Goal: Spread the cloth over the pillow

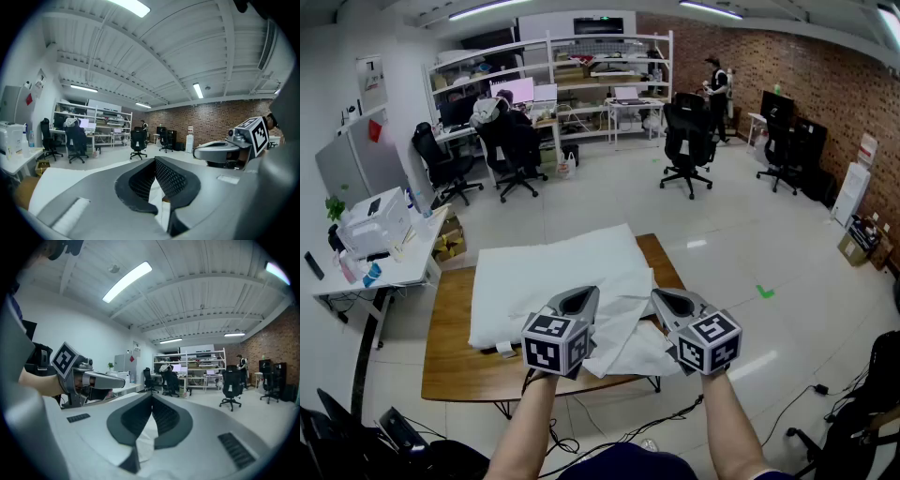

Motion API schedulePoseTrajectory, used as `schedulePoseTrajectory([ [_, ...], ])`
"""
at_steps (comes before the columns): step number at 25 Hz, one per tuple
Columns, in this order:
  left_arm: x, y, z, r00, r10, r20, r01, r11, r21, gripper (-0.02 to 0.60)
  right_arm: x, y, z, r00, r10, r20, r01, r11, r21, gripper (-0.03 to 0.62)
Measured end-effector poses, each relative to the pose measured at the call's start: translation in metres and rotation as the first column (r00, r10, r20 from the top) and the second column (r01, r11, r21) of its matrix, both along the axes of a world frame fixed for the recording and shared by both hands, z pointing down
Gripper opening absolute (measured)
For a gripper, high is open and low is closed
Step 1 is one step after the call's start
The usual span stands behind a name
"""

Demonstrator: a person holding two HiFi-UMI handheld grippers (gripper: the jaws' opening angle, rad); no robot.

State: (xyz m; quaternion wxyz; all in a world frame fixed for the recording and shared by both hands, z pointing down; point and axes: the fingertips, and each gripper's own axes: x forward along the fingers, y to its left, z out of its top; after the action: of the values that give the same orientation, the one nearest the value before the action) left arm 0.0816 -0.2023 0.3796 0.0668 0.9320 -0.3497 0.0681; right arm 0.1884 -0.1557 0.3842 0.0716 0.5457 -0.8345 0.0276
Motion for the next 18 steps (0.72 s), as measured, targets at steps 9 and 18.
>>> schedulePoseTrajectory([
  [9, 0.047, -0.028, 0.038, 0.999, 0.002, 0.053, -0.001, 1.0, -0.02, 0.008, 0.022, 0.005, 0.001, 1.0, 0.019, -0.009, -0.019, 1.0, -0.003, 0.001],
  [18, 0.117, -0.056, 0.102, 0.981, 0.07, 0.18, -0.065, 0.997, -0.033, 0.035, 0.048, 0.024, 0.02, 0.999, 0.046, 0.021, -0.045, 0.998, -0.045, 0.0],
])
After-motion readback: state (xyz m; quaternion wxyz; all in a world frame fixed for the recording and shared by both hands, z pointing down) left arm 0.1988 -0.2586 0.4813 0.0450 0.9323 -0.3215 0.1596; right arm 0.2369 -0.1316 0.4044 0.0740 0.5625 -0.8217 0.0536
